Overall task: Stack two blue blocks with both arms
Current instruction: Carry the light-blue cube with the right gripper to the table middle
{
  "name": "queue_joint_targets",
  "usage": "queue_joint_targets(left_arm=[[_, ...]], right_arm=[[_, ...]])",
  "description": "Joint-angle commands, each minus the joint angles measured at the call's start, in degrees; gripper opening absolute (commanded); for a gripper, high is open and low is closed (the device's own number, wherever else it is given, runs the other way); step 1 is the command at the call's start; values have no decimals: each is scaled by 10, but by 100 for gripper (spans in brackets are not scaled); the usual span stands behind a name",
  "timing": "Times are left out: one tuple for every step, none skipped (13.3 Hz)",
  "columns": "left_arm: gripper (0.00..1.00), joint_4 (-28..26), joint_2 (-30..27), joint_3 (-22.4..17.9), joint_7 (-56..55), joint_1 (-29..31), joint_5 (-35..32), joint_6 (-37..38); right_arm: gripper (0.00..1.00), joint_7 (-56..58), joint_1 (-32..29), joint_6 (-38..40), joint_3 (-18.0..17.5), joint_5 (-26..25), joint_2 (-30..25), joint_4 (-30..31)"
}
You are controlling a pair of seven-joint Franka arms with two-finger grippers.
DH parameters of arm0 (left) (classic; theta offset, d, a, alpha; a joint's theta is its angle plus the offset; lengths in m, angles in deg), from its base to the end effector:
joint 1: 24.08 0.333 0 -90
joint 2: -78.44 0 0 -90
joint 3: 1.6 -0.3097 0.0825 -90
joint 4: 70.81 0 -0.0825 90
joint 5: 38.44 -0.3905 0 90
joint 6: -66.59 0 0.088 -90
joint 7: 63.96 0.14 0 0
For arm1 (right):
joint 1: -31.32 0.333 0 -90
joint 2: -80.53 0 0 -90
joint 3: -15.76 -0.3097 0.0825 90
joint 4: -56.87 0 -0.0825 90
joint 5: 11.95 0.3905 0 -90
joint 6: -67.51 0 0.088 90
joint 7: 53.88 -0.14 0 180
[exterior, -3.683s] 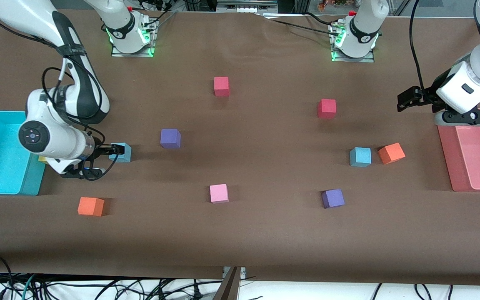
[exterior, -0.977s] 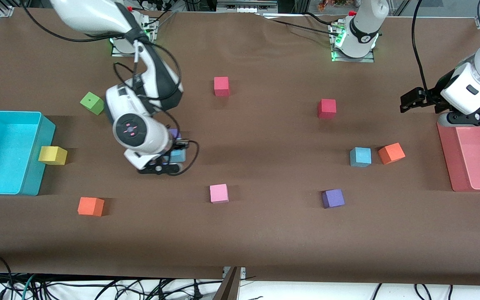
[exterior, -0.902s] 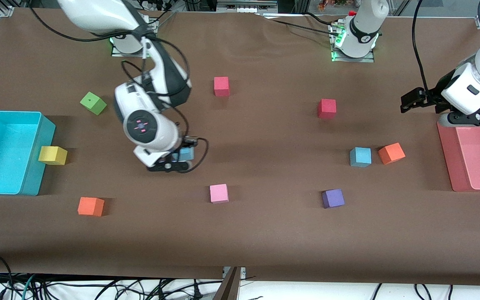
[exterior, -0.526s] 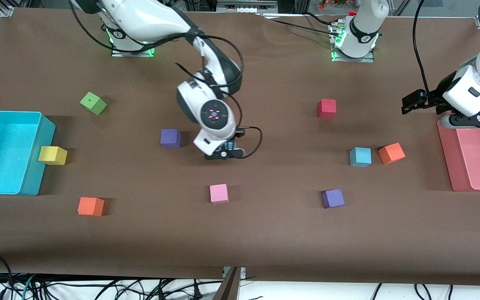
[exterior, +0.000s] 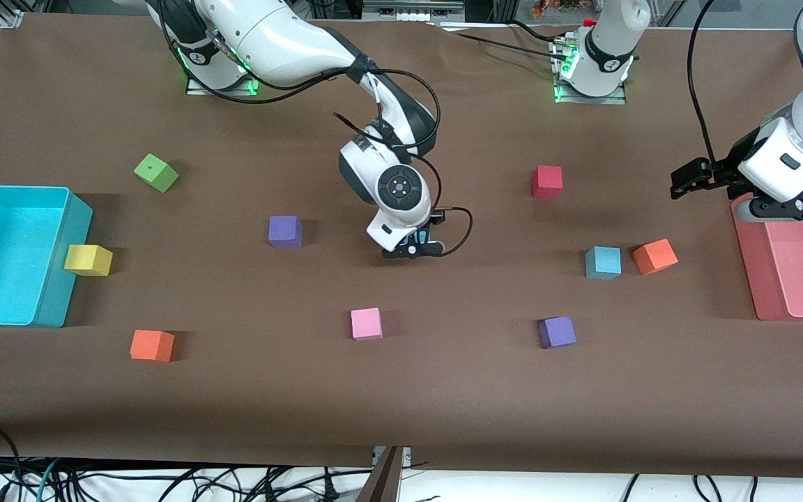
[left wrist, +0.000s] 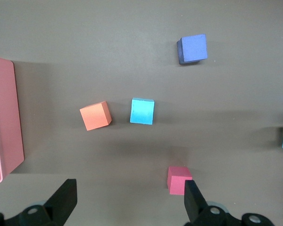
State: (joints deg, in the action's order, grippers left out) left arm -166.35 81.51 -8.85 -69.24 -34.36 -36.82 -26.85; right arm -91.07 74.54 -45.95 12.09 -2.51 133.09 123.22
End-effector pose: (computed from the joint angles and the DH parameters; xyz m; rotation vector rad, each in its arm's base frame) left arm 0.5713 -0.0354 0.5139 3.1228 0.0661 -0.1424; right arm 0.5121 0.5522 0.1943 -3.0379 -0.1119 0.3100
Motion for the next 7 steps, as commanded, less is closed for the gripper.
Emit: queue_joint_targets(left_arm=[[100,-9,-2,0,7,3,-2,-10],[100,-9,-1,0,7,3,-2,-10],[100,-11,0,0,8,3,-2,-10],[100,-14,0,0,8,3,-2,-10],[100,-15,0,0,8,3,-2,-11],[100,-15,0,0,8,3,-2,-11],[100,-15,0,0,8,3,-2,-11]], right_arm=[[0,-25,5,-11,-7,15,17,-23],[0,-29,5,-19,-10,15,20,-23],[0,-31,6,-32,-11,16,25,-23],[0,-38,6,-37,-11,16,27,-22],[0,-47,6,-40,-11,16,32,-23],[0,-49,7,-46,-11,16,35,-23],[0,-52,7,-53,-13,16,37,-23]])
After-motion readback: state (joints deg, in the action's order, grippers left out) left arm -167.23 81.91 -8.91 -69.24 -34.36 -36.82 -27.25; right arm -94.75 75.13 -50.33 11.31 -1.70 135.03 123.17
